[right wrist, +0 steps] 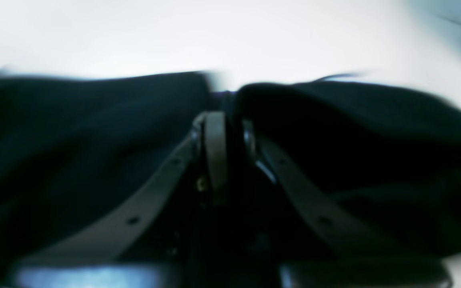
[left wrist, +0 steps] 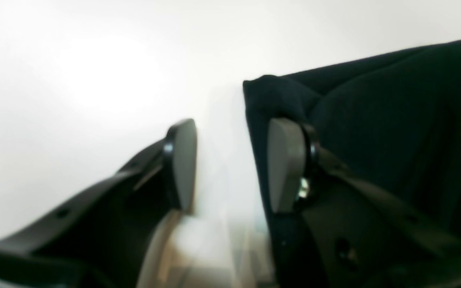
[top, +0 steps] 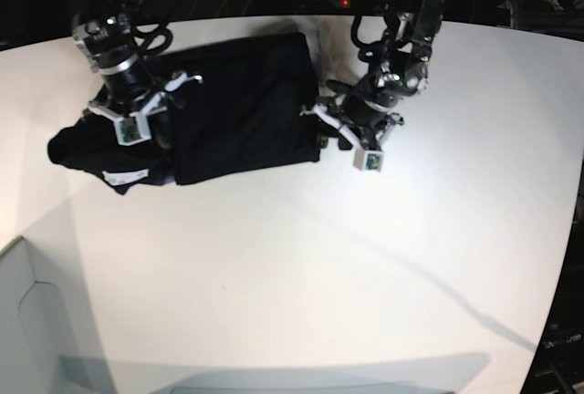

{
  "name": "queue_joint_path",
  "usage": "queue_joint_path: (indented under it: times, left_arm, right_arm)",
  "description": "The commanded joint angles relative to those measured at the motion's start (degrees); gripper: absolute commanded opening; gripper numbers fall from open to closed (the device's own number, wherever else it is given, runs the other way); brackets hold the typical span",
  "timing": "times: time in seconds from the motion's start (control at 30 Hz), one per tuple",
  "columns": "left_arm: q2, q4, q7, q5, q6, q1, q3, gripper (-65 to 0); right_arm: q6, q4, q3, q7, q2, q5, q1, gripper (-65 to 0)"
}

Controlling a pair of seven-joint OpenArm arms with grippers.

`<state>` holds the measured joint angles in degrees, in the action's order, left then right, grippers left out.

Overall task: Fold the T-shirt properly
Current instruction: 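Lift the strip end with the right gripper and fold it over, then drag the folded bundle with the right gripper and rotate it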

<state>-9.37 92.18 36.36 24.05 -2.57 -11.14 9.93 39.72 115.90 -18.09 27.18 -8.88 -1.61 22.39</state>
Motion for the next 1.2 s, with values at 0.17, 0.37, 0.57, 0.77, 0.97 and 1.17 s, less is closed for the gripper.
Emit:
queue_joint_path:
  times: [0.17,0.37,0.57,0.77,0.97,1.17]
  left_arm:
    - [-0.1,-0.3,3.1,0.0,-0.5,-0.3,0.1,-36.2]
    - [-0.1,-0.3,3.1,0.0,-0.6,0.3,0.0,-36.2]
    - [-0.1,0.2,3.1,0.0,-0.6,-0.1,-0.1,-36.2]
    - [-0.8,4.0,3.2,0.1,-0.7,-2.4,-1.7,-36.2]
    - [-0.8,10.8,3.2,0.1,-0.5,-7.7,-11.0,-36.1]
    - [-0.5,12.4,3.2,0.1,-0.6,-9.6,-17.0,-36.1]
  right_arm:
    - [0.3,0.8,17.8,-4.6,-0.1,1.3,3.0,-65.0]
    - [0.3,-4.5,29.6,-4.6,2.8,1.3,-0.5,-65.0]
    - [0.3,-12.1,31.0,-4.6,5.2,1.3,-3.7,-65.0]
    - [0.3,-14.0,31.5,-4.5,6.7,1.3,-3.7,-62.7]
    - [0.3,-14.4,31.0,-5.0,7.6,1.3,-3.4,-38.2]
    - [0.3,-13.1,30.8,-5.2,8.3,1.4,-3.7,-30.6]
